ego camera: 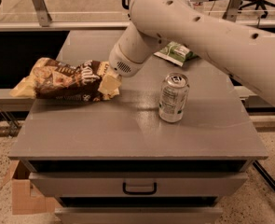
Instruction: Pick brown chip bag
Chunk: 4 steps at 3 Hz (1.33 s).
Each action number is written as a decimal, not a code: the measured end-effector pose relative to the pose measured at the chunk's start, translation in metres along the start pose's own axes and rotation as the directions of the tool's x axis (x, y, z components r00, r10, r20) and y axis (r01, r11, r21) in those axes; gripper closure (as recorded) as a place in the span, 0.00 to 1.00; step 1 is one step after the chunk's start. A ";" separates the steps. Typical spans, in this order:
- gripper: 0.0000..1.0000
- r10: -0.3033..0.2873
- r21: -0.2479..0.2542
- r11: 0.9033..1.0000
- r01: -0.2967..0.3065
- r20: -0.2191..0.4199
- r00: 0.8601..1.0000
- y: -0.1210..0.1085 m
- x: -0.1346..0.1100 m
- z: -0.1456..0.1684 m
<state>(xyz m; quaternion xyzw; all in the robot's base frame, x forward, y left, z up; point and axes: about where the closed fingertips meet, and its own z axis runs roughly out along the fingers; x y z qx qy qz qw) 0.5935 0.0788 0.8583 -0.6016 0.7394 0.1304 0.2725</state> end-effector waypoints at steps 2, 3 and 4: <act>1.00 0.024 0.143 0.988 -0.061 0.245 0.969 -0.041 -0.030 -0.082; 1.00 0.027 0.241 0.964 -0.111 0.326 0.945 -0.082 -0.028 -0.155; 1.00 0.027 0.241 0.964 -0.111 0.326 0.945 -0.082 -0.028 -0.155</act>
Offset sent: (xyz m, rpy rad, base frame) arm 0.0410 -0.0655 0.1587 0.3501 -0.2874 -0.1596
